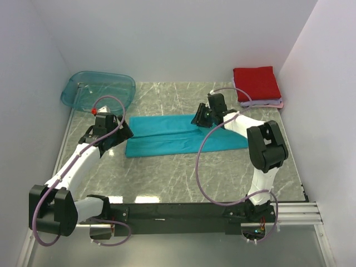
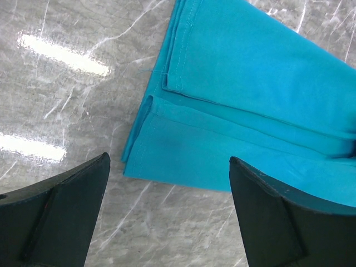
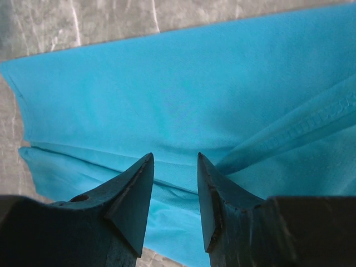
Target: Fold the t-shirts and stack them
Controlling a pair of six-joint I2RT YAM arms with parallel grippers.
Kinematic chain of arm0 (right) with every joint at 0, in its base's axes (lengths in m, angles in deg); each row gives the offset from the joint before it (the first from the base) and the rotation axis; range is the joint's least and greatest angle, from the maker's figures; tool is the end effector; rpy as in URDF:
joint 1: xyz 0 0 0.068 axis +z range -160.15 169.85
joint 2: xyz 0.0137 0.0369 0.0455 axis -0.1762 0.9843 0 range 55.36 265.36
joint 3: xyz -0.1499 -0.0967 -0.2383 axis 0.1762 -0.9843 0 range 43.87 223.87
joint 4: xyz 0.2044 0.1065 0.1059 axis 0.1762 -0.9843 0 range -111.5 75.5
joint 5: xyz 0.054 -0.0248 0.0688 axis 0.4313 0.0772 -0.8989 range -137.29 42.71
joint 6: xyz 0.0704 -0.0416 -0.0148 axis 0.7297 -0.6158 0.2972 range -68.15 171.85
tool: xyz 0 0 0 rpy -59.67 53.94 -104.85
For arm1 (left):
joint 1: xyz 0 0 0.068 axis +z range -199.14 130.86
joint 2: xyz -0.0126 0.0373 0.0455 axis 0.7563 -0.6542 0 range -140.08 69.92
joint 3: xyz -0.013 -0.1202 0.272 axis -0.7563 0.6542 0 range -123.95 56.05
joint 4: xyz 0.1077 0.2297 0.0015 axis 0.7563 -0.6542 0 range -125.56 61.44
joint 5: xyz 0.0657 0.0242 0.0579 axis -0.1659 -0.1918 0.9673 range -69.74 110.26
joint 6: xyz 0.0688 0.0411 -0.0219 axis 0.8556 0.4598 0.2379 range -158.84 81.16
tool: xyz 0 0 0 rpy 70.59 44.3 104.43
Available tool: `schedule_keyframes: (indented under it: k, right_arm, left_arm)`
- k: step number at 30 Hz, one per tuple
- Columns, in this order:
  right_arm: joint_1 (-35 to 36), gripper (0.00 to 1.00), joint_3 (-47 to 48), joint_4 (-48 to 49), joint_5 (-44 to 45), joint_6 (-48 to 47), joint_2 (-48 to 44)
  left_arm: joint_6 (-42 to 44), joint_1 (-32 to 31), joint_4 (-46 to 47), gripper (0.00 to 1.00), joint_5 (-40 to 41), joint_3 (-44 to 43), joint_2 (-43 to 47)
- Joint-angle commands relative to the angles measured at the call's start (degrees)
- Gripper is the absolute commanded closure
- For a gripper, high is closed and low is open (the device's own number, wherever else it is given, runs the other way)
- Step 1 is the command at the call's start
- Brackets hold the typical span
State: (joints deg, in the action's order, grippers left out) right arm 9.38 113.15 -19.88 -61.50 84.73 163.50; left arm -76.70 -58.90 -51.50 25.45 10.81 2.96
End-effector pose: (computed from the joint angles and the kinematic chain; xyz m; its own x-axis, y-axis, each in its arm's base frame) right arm 0.4044 0.1624 0.1862 -0.8182 0.2681 -0.5087 -0.0544 0.8445 0.5327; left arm 0.2502 -0.0363 0.2454 -0.6116 -0.5150 -0.6005 -0.3419 0.8566 -0.3864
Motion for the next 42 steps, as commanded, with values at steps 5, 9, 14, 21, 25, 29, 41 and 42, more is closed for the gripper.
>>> schedule_keyframes:
  k: [5, 9, 14, 21, 25, 29, 41, 42]
  right_arm:
    - [-0.1, 0.56, -0.1, 0.4, 5.3, -1.8, -7.6]
    - [-1.1, 0.56, -3.2, 1.9, 7.0, 0.3, -8.3]
    - [-1.1, 0.57, -7.4, 4.6, 7.9, 3.1, -7.7]
    - [-0.6, 0.58, -8.7, 9.3, 2.6, 5.3, -3.4]
    - [0.4, 0.58, -6.7, 8.4, 1.9, 4.1, -1.8]
    - [0.9, 0.58, -5.4, 7.4, 0.9, 3.4, -0.7]
    - [0.9, 0.53, -3.3, 2.6, 1.0, 0.1, -7.0]
    - [0.9, 0.52, -3.4, 1.5, 2.0, -0.3, -8.4]
  left_arm:
    - [0.8, 0.4, 2.3, 0.06, -1.1, -0.2, 0.9]
    - [0.8, 0.4, 2.3, 0.06, -1.1, -0.2, 1.0]
    - [0.8, 0.4, 2.4, 0.06, -1.1, -0.1, 1.0]
    - [0.9, 0.4, 2.5, 0.06, -1.6, -0.2, 0.7]
    - [0.9, 0.5, 2.5, 0.06, -1.9, -0.1, 0.4]
    - [1.0, 0.5, 2.7, 0.06, -2.5, -0.1, 0.3]
    - [3.0, 0.4, 1.9, 0.04, -4.7, -3.2, -4.8]
    - [3.3, 0.2, 1.4, 0.04, -5.3, -5.5, -5.8]
